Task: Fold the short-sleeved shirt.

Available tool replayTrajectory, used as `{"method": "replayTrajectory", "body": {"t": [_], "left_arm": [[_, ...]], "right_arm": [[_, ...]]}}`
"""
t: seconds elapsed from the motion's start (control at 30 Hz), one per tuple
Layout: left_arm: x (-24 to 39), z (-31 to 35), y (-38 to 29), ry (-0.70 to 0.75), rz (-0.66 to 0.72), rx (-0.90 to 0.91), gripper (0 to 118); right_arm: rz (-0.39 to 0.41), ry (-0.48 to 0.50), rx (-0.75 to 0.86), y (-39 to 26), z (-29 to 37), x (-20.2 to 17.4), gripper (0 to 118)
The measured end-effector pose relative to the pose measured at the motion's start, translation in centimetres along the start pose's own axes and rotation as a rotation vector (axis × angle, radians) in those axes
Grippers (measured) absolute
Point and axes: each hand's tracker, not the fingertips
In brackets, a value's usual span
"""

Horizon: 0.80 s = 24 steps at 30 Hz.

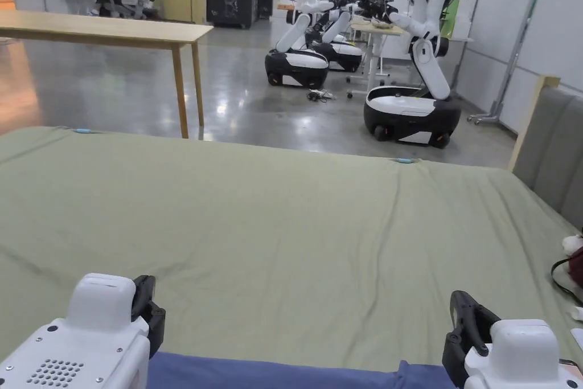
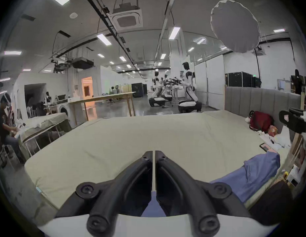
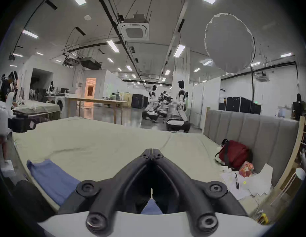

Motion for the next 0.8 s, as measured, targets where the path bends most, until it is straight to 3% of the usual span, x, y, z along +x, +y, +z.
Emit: {"method": "replayTrajectory", "body": {"t": [0.17,0.23,0.33,0.37,0.57,0.63,0.7,0.73,0.8], "left_arm": [[-8.5,0.3,-1.3,-0.031,0.258,-0.189,1],[-12.0,0.1,-3.2,-0.082,0.331,-0.278,14],[-14.2,0.3,-5.7,-0.097,0.402,-0.388,96],[-15.0,0.0,-6.6,-0.126,0.452,-0.430,113],[-20.2,-4.4,-13.3,-0.343,0.817,-0.597,115],[-20.4,-6.9,-16.0,-0.500,1.018,-0.713,115],[-20.0,-7.9,-17.6,-0.737,1.180,-0.583,115],[-19.6,-9.0,-18.2,-0.817,1.284,-0.601,115],[-18.6,-10.6,-19.2,-0.865,1.337,-0.590,115]], "right_arm": [[-0.062,-0.004,-0.028,0.2,0.2,0.3,3],[-0.074,-0.014,-0.045,-0.1,0.3,-0.1,3],[-0.083,-0.024,-0.073,-0.7,0.3,-1.1,3],[-0.091,-0.026,-0.077,-0.9,0.3,-1.3,3],[-0.171,-0.008,-0.111,-1.3,0.0,-3.1,3],[-0.173,-0.015,-0.117,-1.2,-0.3,-3.4,3],[-0.169,-0.018,-0.127,-1.1,-0.6,-3.4,3],[-0.167,-0.023,-0.129,-0.9,-0.7,-3.5,3],[-0.161,-0.032,-0.129,-0.6,-1.0,-3.6,3]]}}
